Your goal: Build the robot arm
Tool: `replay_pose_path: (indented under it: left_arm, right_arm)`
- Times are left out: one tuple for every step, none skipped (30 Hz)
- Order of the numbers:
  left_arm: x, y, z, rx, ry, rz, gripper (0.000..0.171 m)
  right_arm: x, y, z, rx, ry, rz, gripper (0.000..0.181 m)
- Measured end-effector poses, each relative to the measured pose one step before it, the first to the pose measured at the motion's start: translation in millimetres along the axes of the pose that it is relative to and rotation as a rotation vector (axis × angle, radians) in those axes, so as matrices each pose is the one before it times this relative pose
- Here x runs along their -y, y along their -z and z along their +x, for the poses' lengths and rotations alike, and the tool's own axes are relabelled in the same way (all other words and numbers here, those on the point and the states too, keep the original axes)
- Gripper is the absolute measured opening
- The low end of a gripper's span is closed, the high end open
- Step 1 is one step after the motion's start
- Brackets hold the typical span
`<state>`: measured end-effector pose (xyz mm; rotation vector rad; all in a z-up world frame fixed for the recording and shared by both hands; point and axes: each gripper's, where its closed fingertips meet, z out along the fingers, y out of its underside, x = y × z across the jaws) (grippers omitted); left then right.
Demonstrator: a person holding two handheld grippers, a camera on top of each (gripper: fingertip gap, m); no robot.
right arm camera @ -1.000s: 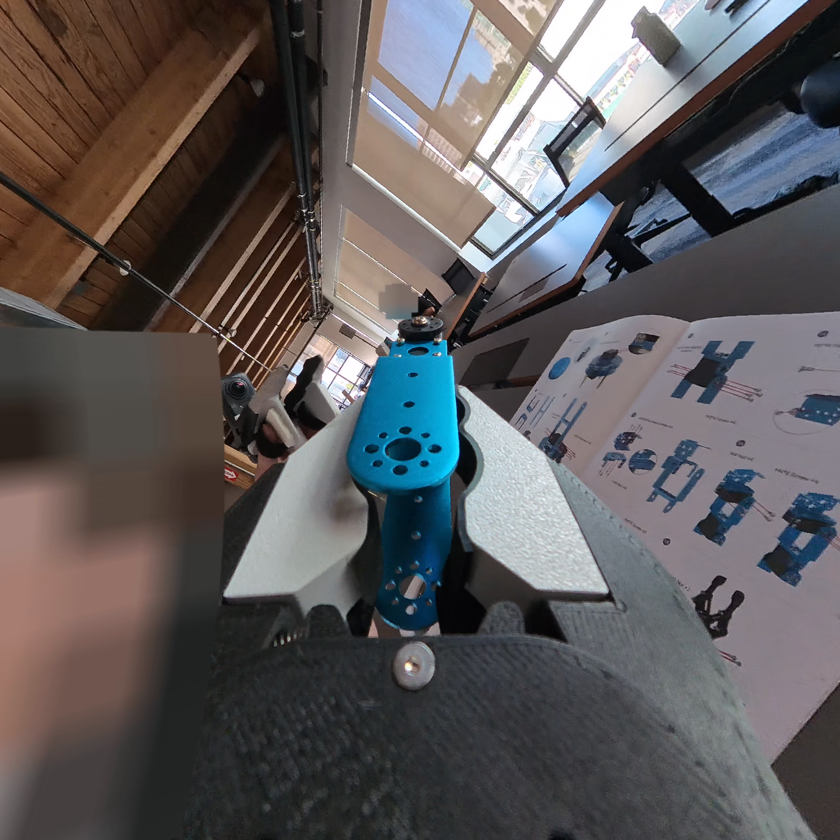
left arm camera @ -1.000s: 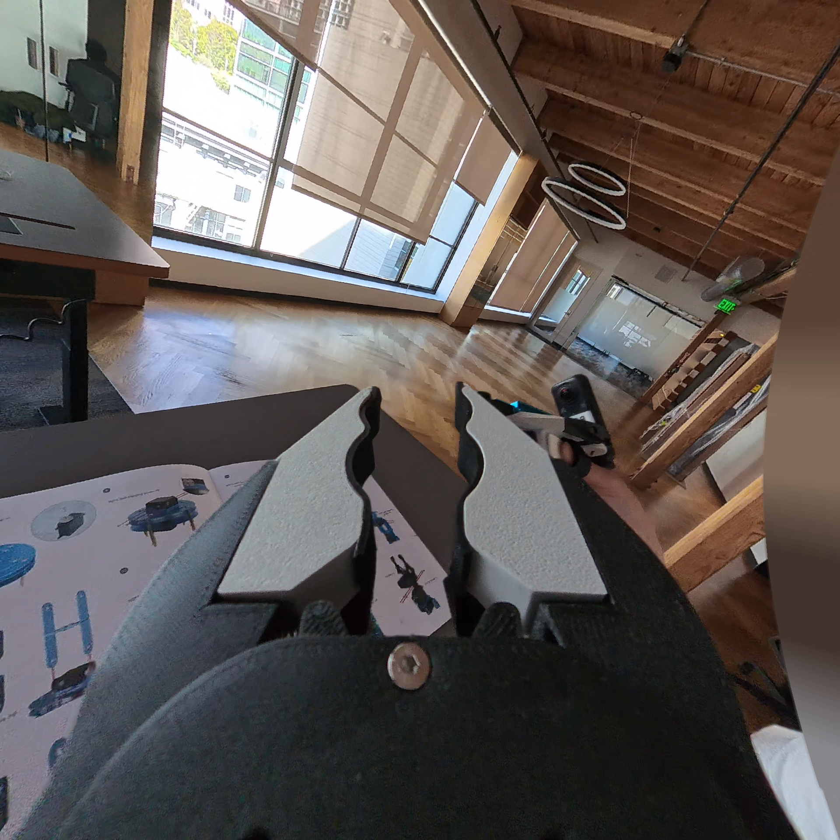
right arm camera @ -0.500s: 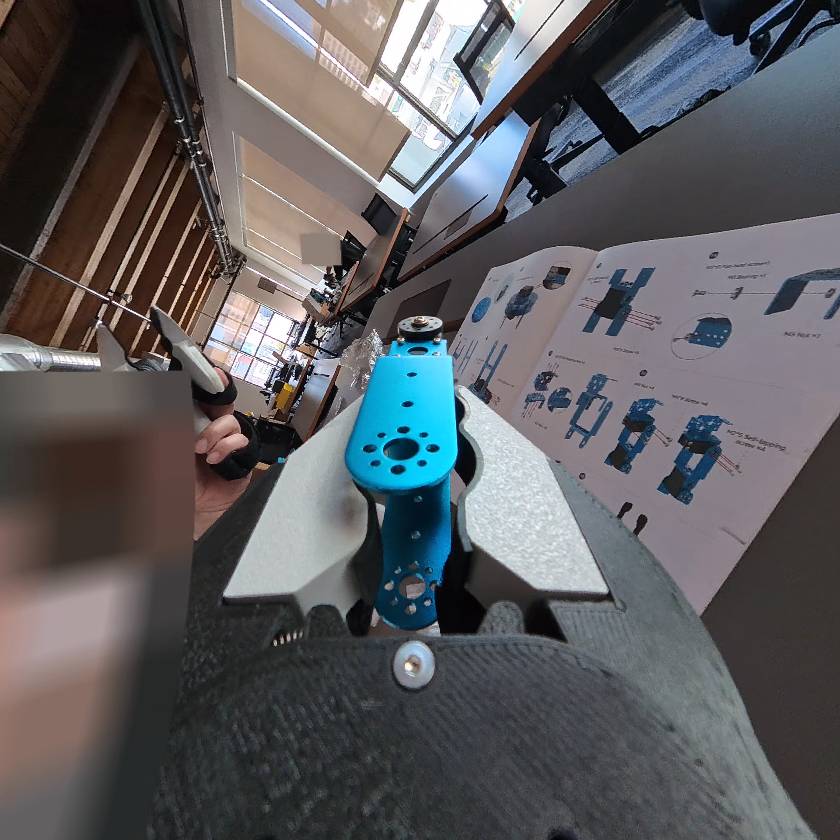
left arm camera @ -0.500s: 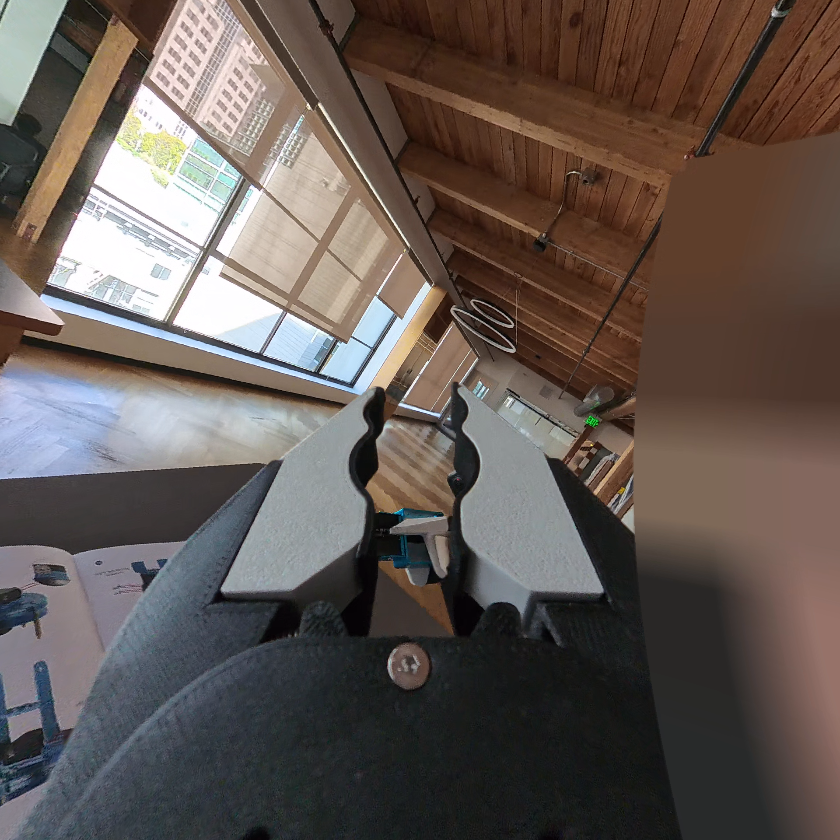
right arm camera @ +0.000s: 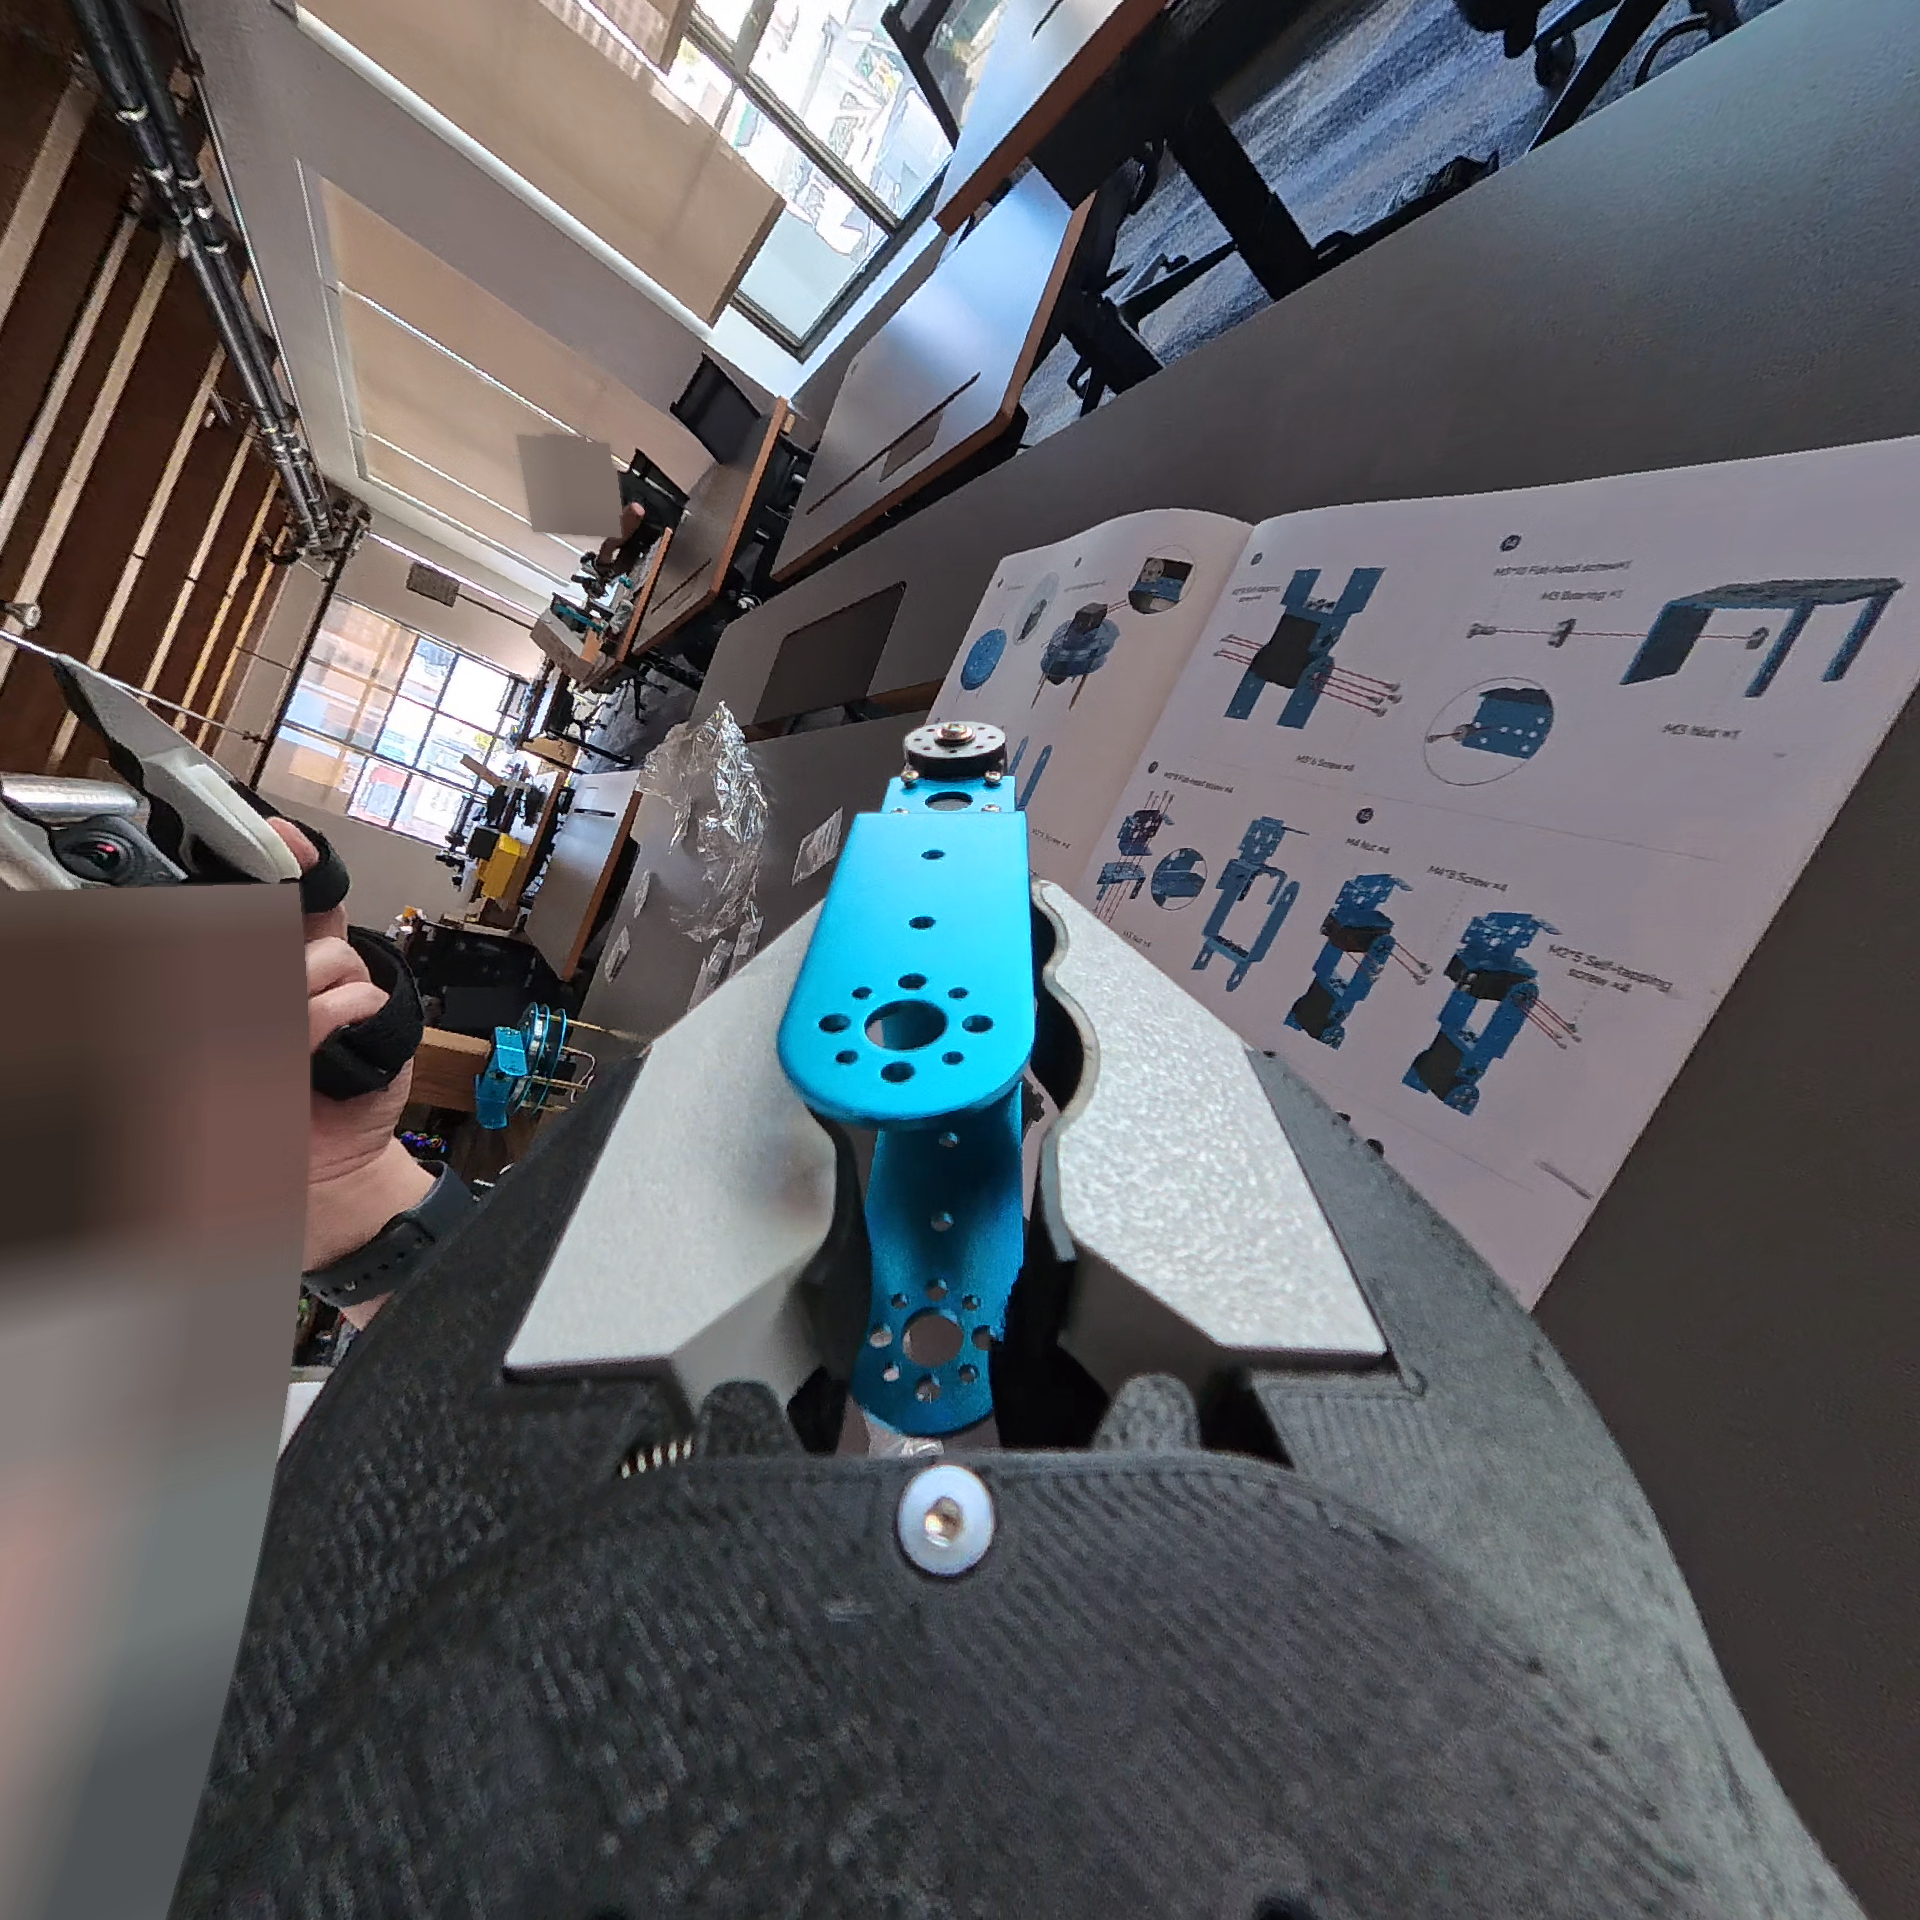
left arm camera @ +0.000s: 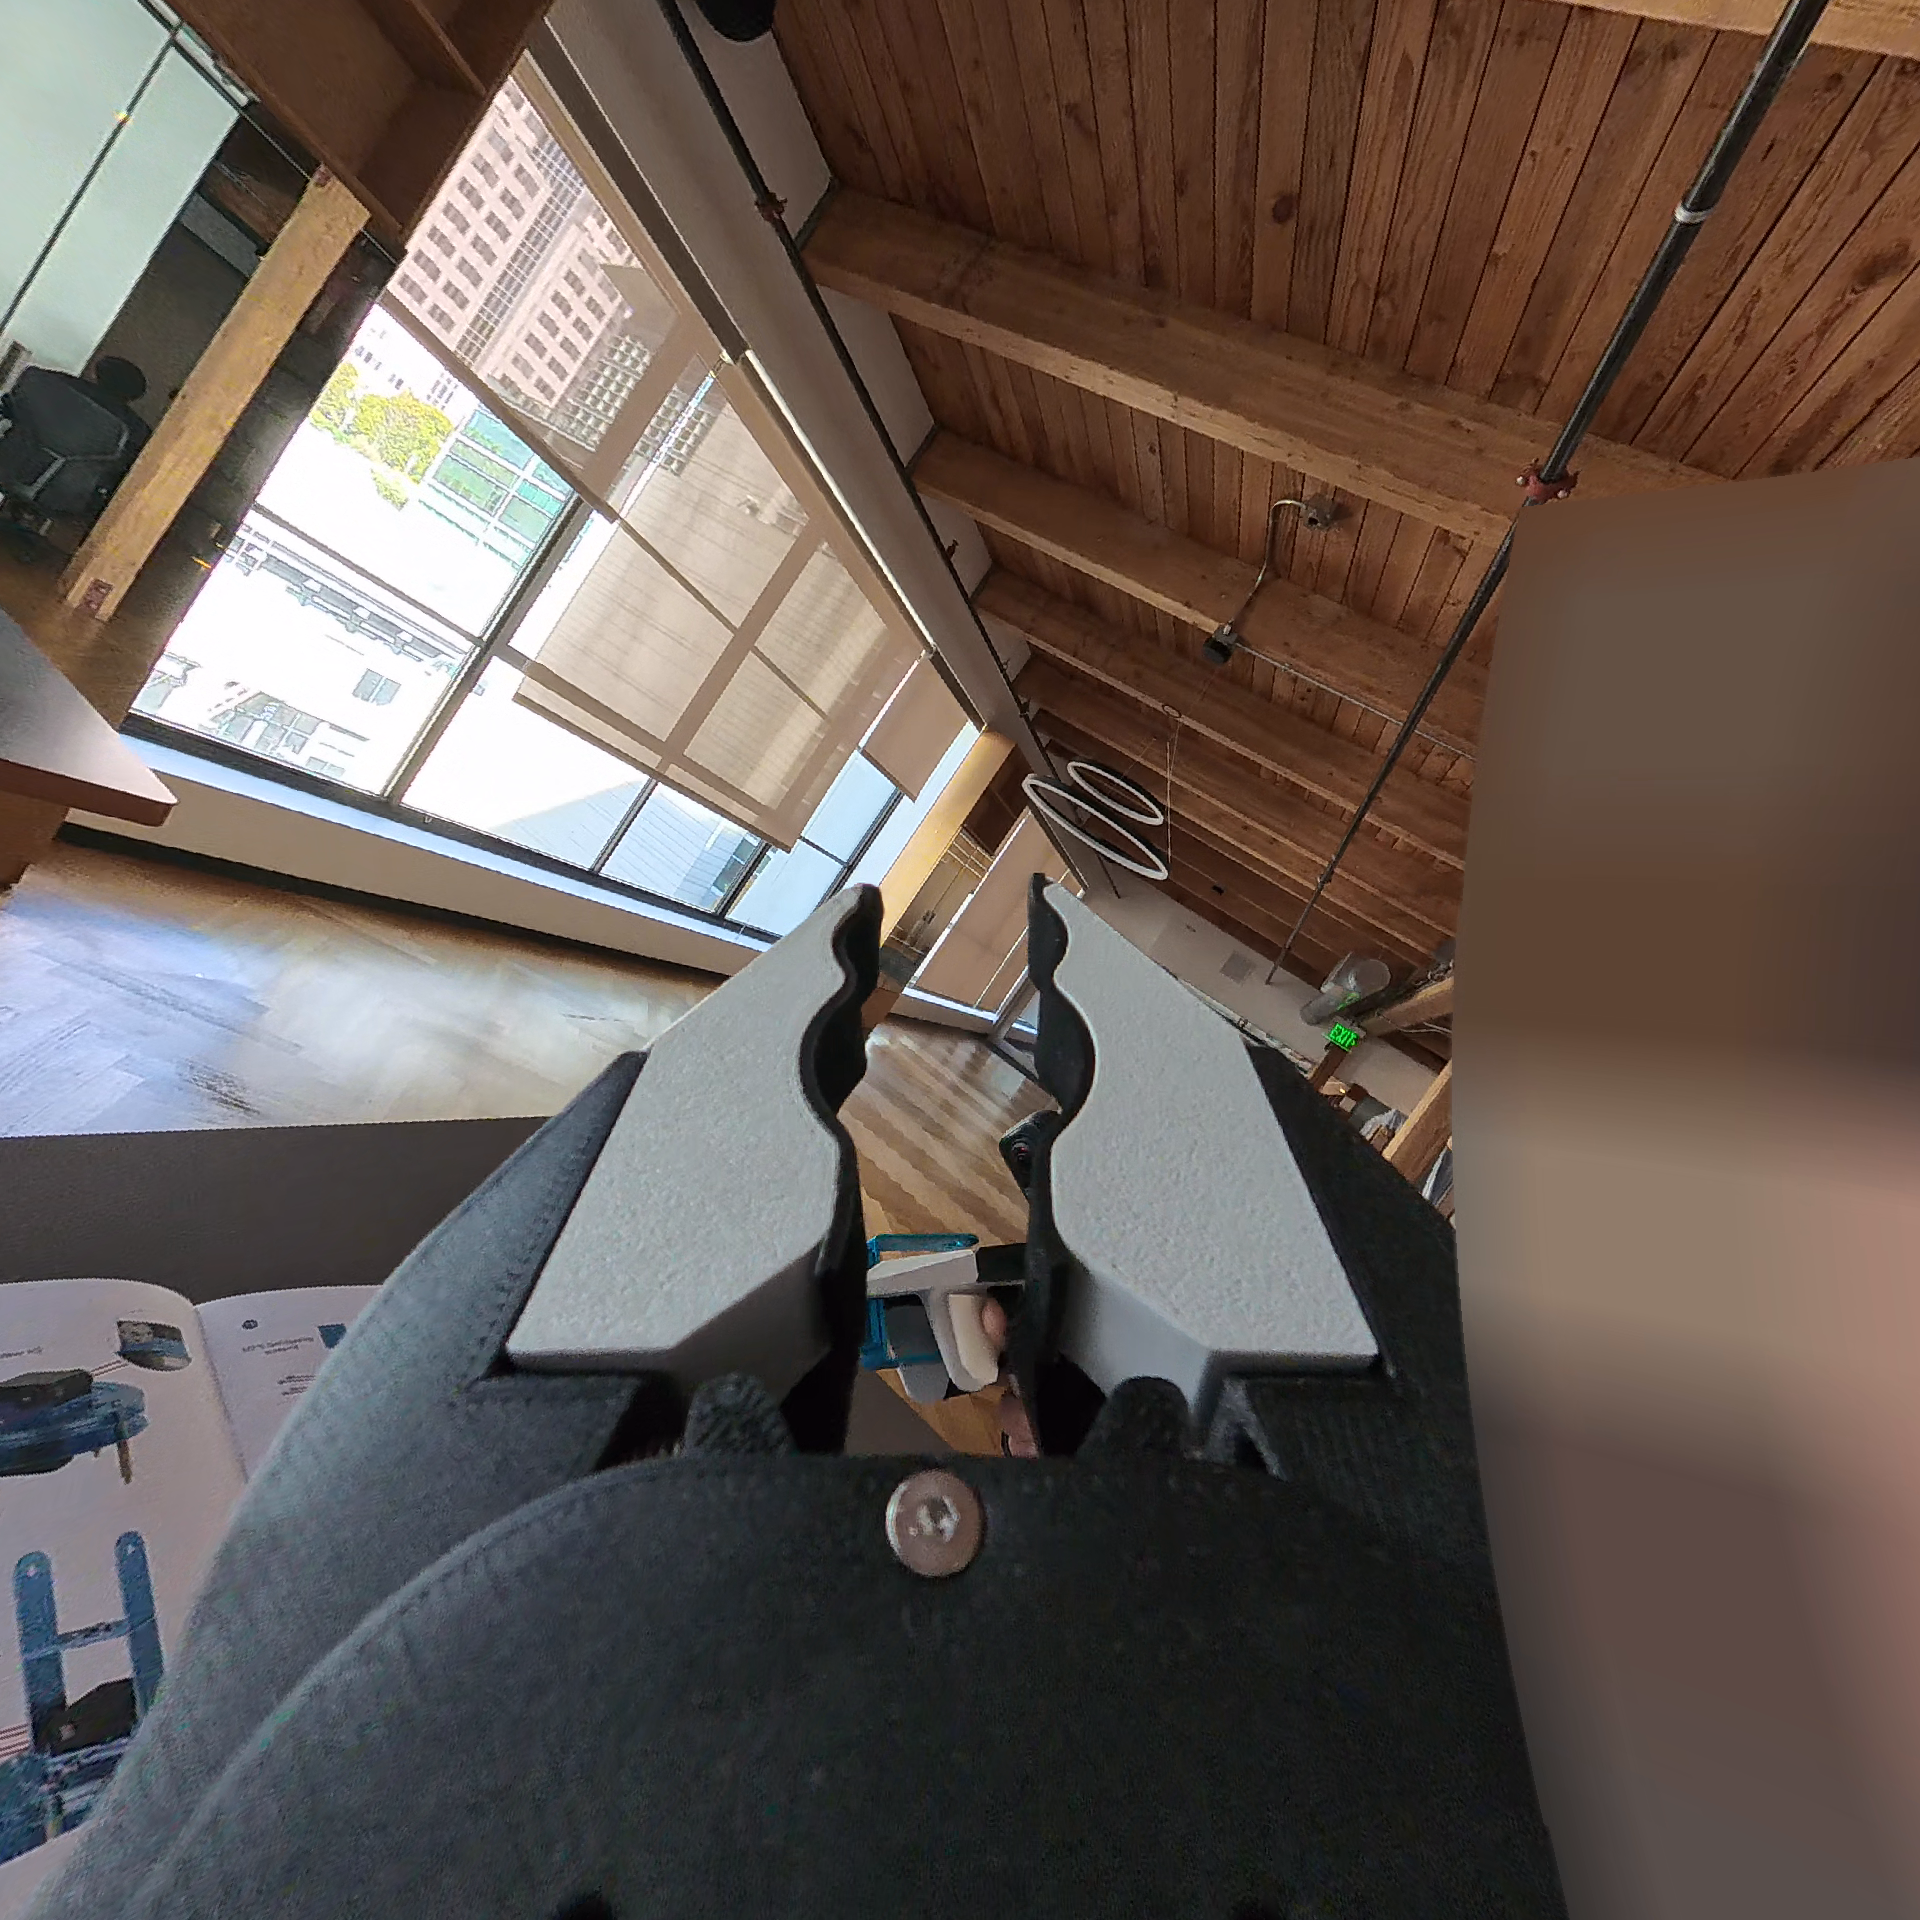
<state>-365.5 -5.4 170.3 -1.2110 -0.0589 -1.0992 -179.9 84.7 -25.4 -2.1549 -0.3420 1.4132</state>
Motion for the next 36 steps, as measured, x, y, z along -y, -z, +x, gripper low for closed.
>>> replay_pose_path:
  left_arm:
    - [-1.0,-1.01,-0.15,0.0006,-0.0017,-0.00203,0.027]
    - [-1.59,-1.25,-0.16,0.0003,-0.0003,-0.00447,0.027]
    - [-1.93,-1.44,0.18,-0.0032,0.0029,-0.00668,0.027]
    - [-2.1,-1.39,0.31,-0.0058,0.0056,-0.00814,0.027]
    - [-1.58,-1.11,-0.11,-0.0052,0.0078,-0.00758,0.027]
    - [-0.9,-0.56,-0.47,-0.0033,0.0079,-0.00288,0.027]
    - [0.18,-0.04,-0.26,-0.0028,0.0064,0.00242,0.027]
    - [0.68,0.33,-0.3,-0.0018,0.0053,0.00479,0.027]
    - [0.9,0.49,-0.13,-0.001,0.0031,0.00511,0.027]
    - [0.88,0.44,0.04,-0.0004,0.0001,0.00409,0.027]
    - [0.8,0.6,0.04,0.0012,-0.0011,0.00374,0.027]
    - [0.93,0.45,0.21,0.0,-0.0017,0.00514,0.027]
    - [0.83,0.26,0.35,-0.001,-0.0014,0.0043,0.027]
    - [0.26,0.19,-0.11,0.0005,-0.0003,0.00143,0.026]
    - [-0.08,-0.01,-0.19,0.0002,0.001,-0.00073,0.027]
    - [-0.38,-0.17,0.07,-0.0015,0.0019,-0.00196,0.027]
    - [-0.43,-0.29,0.0,-0.0013,0.0023,-0.0014,0.027]
    - [-0.41,-0.3,-0.06,-0.0011,0.002,-0.00122,0.026]
    - [-0.55,-0.4,-0.06,-0.0011,0.0014,-0.0023,0.026]
    - [-0.41,-0.24,0.05,-0.0011,0.0017,-0.00172,0.026]
    - [-0.15,-0.21,0.1,-0.0016,0.002,0.00023,0.026]
    - [0.13,-0.1,0.01,-0.0014,0.0016,0.00125,0.026]
    - [0.06,0.01,-0.14,-0.0004,0.0013,0.00133,0.027]
    - [0.08,-0.15,-0.11,-0.0008,0.0021,0.00084,0.027]
    - [-0.01,-0.02,0.04,-0.0016,0.0025,0.00074,0.026]
    - [-0.09,-0.07,0.15,-0.0018,0.0021,0.00018,0.026]
    - [-0.13,-0.14,0.1,-0.0013,0.0015,-0.00117,0.026]
    - [-0.2,-0.06,0.24,-0.0009,0.001,-0.00148,0.026]
    - [-0.12,-0.03,0.16,-0.0009,0.0,-0.00037,0.026]
    - [0.13,-0.01,0.15,-0.0002,-0.0001,0.00055,0.026]
    - [0.09,-0.04,0.13,-0.0008,0.0002,0.00064,0.026]
    - [0.06,0.13,0.24,-0.0011,0.001,-0.00002,0.027]
    - [0.18,0.06,0.18,-0.0006,0.0011,0.00087,0.027]
    - [0.29,0.11,-0.01,-0.0004,0.0002,0.00163,0.026]
    - [0.11,0.01,0.0,0.0004,-0.0002,0.00086,0.026]
    - [0.01,0.01,-0.2,0.0007,0.0002,-0.00052,0.026]
  right_arm:
    - [-0.6,-0.91,0.05,-0.0007,0.0023,-0.0046,0.029]
    - [-0.56,-0.76,0.22,-0.0022,0.0019,-0.0033,0.029]
    - [-0.54,-0.67,0.19,-0.0015,0.0016,-0.0038,0.028]
    - [-0.5,-0.79,-0.06,0.0016,0.0014,-0.0033,0.029]
    - [-0.42,-0.64,-0.28,0.003,-0.0001,-0.0029,0.028]
    - [-0.31,-0.56,-0.34,0.003,0.0001,-0.002,0.029]
    - [-0.05,-0.38,-0.13,0.0012,0.0003,-0.001,0.029]
    - [-0.24,-0.35,0.15,-0.0018,0.0014,-0.0015,0.029]
    - [-0.22,-0.22,0.19,-0.0039,0.0036,-0.0024,0.029]
    - [-0.29,-0.15,0.19,-0.0047,0.0045,-0.0021,0.028]
    - [-0.03,-0.07,0.26,-0.0045,0.0039,-0.001,0.029]
    - [-0.11,0.03,-0.06,-0.0027,0.0038,-0.0003,0.028]
    - [0.02,0.12,-0.33,0.0006,0.0027,-0.0003,0.028]
    - [0.08,-0.05,-0.32,0.0022,0.0009,-0.0004,0.028]
    - [-0.12,0.01,-0.13,0.002,0.0004,-0.0011,0.028]
    - [-0.19,-0.11,0.15,0.0006,0.001,-0.0011,0.029]
    - [-0.33,-0.04,0.61,-0.0025,0.0014,-0.0021,0.028]
    - [-0.55,-0.11,0.93,-0.0052,0.0019,-0.0037,0.028]
    - [-0.74,-0.25,0.71,-0.0035,0.0016,-0.0051,0.028]
    - [-0.79,-0.19,0.4,-0.0013,0.0,-0.0051,0.028]
    - [-0.52,-0.26,0.58,-0.0013,-0.0016,-0.003,0.028]
    - [-0.6,-0.28,0.96,-0.0038,-0.0022,-0.0032,0.028]
    - [-0.49,-0.36,1.69,-0.0091,-0.0007,-0.0028,0.028]
    - [-0.44,-0.35,2.33,-0.0142,0.0019,-0.0027,0.028]
    - [-0.67,-0.42,2.09,-0.0128,0.0026,-0.0043,0.028]
    - [-0.77,-0.57,1.22,-0.006,0.0001,-0.0044,0.028]
    - [-0.74,-0.59,0.21,0.0001,-0.0021,-0.0042,0.028]
    - [-0.39,-0.34,-0.61,0.0044,-0.001,-0.0022,0.028]
    - [-0.16,-0.34,-1.03,0.006,-0.001,-0.0007,0.028]
    - [-0.3,-0.24,-0.95,0.0039,-0.0008,-0.0019,0.028]
    - [-0.3,-0.03,-0.35,-0.0006,0.0011,-0.0021,0.029]
    - [-0.38,0.03,0.42,-0.0047,0.002,-0.0024,0.029]
    - [-0.58,0.02,0.94,-0.0077,0.0007,-0.0036,0.029]
    - [-0.64,-0.02,1.57,-0.0096,-0.0007,-0.0036,0.028]
    - [-0.65,-0.14,1.77,-0.0098,-0.0012,-0.0035,0.028]
    - [-0.46,-0.28,1.74,-0.0084,-0.0011,-0.0029,0.029]
